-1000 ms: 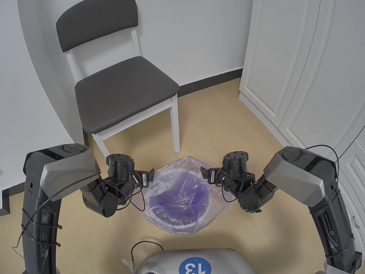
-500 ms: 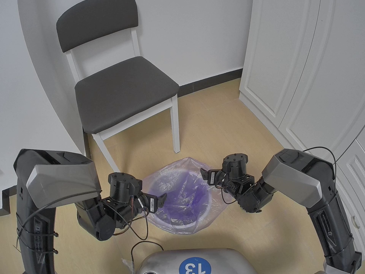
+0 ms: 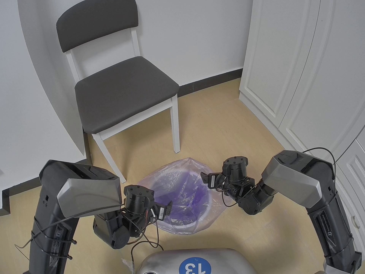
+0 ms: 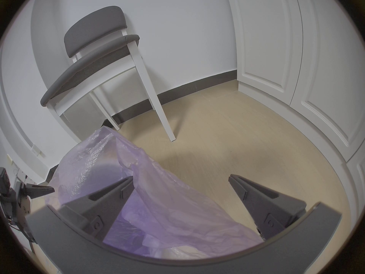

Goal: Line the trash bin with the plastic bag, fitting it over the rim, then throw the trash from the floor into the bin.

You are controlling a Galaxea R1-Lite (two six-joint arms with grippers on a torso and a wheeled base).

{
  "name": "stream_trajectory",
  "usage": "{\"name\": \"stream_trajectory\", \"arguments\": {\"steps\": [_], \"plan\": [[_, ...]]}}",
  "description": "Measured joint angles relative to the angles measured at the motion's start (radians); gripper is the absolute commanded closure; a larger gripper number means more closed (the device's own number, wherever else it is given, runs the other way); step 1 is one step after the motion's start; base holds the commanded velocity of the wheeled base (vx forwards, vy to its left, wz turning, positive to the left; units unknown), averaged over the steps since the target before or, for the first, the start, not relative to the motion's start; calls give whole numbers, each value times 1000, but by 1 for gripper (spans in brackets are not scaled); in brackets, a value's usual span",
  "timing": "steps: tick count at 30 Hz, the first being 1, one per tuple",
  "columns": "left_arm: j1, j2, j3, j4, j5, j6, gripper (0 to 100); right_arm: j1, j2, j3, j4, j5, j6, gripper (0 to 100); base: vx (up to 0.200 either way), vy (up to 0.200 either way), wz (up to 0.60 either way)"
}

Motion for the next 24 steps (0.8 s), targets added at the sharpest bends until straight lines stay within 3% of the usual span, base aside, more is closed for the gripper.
{"name": "stream_trajectory", "arguments": {"steps": [16, 24], "plan": [[146, 50, -130, 12, 1, 25, 0, -13, 16, -37, -35, 0, 2, 0, 0, 0, 0], [179, 51, -198, 55, -4, 5, 0, -14, 44, -68, -45, -3, 3, 0, 0, 0, 0]]}}
